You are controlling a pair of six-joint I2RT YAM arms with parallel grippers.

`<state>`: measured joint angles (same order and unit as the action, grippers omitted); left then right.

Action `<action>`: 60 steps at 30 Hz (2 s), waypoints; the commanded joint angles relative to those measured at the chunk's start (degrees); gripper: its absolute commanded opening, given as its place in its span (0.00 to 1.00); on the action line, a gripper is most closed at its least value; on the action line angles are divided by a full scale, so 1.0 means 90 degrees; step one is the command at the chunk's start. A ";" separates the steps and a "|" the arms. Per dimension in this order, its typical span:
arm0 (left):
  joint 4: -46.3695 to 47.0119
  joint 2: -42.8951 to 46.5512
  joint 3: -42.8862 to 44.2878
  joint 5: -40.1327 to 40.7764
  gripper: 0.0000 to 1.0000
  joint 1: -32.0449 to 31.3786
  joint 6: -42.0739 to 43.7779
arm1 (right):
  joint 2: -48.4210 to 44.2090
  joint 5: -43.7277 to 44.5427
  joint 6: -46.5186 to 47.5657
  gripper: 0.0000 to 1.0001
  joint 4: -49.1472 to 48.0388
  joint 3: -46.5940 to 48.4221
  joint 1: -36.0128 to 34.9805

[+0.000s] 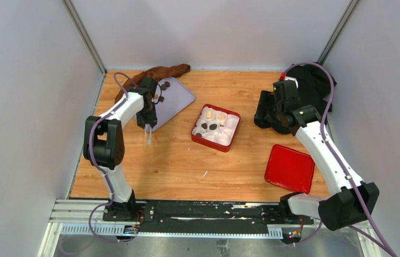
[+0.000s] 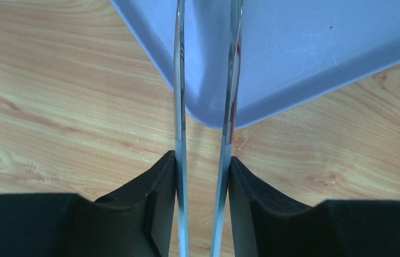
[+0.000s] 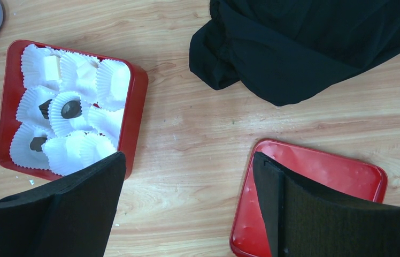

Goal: Pack the chocolate

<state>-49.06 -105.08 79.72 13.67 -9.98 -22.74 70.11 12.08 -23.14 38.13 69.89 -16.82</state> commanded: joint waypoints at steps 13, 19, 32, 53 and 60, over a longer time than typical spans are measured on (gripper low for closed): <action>-0.0034 0.0522 0.0082 -0.0309 0.20 0.0036 0.0197 | -0.0129 0.0143 -0.0084 0.92 0.0125 -0.0060 0.0043; -0.0304 0.1092 0.0039 -0.0542 0.20 -0.0067 0.0724 | -0.0083 0.0110 -0.0101 0.92 0.0119 -0.0041 0.0040; -0.0497 0.1737 0.0389 -0.1133 0.21 -0.2336 0.0985 | 0.0102 -0.0070 -0.0155 0.92 -0.0003 0.0051 0.0043; -0.0721 0.0863 0.0519 -0.1898 0.21 -0.4067 0.1690 | -0.0066 -0.0004 -0.0093 0.92 0.0097 -0.0024 0.0043; -0.0735 0.0699 0.0462 -0.1687 0.21 -0.4067 0.1614 | -0.0084 0.0041 -0.0039 0.92 0.0100 -0.0030 0.0043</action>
<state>-55.13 -98.35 83.57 -2.24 -46.11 -8.51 70.37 11.77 -24.16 38.11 69.89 -16.82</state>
